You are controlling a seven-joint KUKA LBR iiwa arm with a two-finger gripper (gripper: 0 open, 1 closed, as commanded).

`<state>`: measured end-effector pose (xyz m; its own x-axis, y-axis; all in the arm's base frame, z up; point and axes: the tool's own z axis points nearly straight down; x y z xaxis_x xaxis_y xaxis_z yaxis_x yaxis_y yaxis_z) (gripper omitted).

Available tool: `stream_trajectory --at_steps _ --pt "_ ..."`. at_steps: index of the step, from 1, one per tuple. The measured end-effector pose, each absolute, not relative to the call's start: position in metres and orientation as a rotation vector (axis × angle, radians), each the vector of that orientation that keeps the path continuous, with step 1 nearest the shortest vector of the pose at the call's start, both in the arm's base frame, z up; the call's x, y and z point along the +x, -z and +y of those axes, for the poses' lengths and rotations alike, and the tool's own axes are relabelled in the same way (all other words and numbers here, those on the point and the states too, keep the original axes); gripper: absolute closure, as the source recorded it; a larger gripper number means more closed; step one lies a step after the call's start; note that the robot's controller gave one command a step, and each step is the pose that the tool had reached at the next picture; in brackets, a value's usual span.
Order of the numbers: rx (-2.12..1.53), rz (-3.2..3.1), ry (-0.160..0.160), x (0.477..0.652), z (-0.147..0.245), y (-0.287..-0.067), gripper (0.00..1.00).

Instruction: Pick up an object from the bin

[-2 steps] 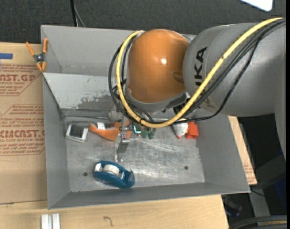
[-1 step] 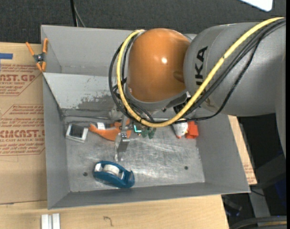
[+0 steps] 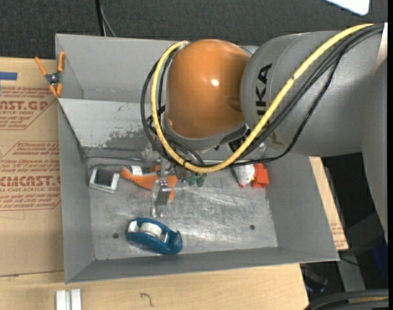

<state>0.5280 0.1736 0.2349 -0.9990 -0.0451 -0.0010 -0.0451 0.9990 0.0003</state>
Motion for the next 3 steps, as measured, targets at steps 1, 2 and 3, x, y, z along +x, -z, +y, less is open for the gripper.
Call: stream_trajectory --at_steps 1,2,3 --pt "0.406 3.116 -0.001 0.558 0.181 -0.096 1.00" --pt "0.406 3.115 -0.002 0.558 0.181 -0.096 1.00" --pt "0.546 3.102 0.005 0.556 0.179 -0.122 1.00"
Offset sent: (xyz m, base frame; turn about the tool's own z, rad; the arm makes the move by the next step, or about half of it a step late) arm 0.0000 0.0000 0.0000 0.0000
